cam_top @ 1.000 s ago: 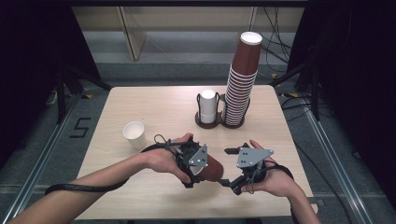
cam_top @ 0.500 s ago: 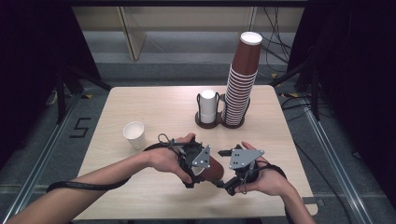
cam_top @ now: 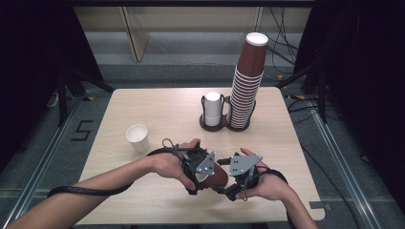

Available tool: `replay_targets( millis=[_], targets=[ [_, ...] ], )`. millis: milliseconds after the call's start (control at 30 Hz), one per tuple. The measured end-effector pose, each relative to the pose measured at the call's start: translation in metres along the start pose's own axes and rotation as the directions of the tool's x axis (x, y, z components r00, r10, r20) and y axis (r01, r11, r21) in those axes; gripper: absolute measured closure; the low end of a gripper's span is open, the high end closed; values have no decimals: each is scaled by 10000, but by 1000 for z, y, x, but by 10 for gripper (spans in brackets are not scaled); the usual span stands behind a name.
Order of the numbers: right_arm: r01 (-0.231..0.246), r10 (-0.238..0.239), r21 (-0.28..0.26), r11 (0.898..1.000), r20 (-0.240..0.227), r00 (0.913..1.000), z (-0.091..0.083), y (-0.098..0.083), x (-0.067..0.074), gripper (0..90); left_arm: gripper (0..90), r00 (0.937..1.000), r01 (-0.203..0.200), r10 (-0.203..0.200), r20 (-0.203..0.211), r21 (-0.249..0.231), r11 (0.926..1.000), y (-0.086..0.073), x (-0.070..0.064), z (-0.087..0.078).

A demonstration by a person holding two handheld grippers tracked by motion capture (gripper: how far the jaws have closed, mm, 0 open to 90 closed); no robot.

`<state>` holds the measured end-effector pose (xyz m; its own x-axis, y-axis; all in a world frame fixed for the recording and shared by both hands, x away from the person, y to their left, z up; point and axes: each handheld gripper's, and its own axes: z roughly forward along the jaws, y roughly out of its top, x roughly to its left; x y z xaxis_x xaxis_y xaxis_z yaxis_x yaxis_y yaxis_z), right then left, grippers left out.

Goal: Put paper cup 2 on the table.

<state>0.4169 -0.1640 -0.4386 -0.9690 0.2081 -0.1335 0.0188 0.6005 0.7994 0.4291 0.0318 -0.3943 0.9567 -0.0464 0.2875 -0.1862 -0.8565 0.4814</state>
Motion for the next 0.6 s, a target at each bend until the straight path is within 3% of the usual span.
replay_targets(
  millis=[67, 200, 233, 333, 367, 433, 533, 600],
  targets=[
    [-256, 256, 60, 9997, 6, 9997, 0, -1, 2, 150, 65, 10000, -91, 91, 2, 0, 10000, 1, 0, -1],
    [-38, 38, 67, 10000, -37, 10000, 3, 0, 1, 151, 65, 10000, 3, -3, 4, -147, 9999, 3, -1, 0],
    [-86, 86, 103, 9999, -47, 10000, 4, 0, 1, 150, 65, 9998, -175, 175, 37, -14, 9998, 3, -1, -1],
    [53, -52, 134, 9999, -78, 10000, 7, 0, 2, 151, 65, 9998, -183, 183, 76, -23, 9998, 4, -2, 0],
    [-344, 346, 239, 9991, -68, 9994, 7, 0, 5, 151, 65, 9998, -197, 197, 91, -29, 9998, 4, -2, 0],
    [33, -32, 133, 9999, -90, 10000, 10, 0, 3, 153, 65, 9996, -258, 258, 110, -17, 9997, 5, -3, 0],
    [-334, 336, 224, 9992, -86, 9994, 10, -1, 6, 158, 65, 9996, -252, 253, 129, -47, 9997, 5, -3, 0],
    [203, -203, 69, 9998, -2, 9998, 10, 0, 3, 163, 65, 9996, -251, 252, 139, -63, 9997, 5, -4, 0]
  ],
)
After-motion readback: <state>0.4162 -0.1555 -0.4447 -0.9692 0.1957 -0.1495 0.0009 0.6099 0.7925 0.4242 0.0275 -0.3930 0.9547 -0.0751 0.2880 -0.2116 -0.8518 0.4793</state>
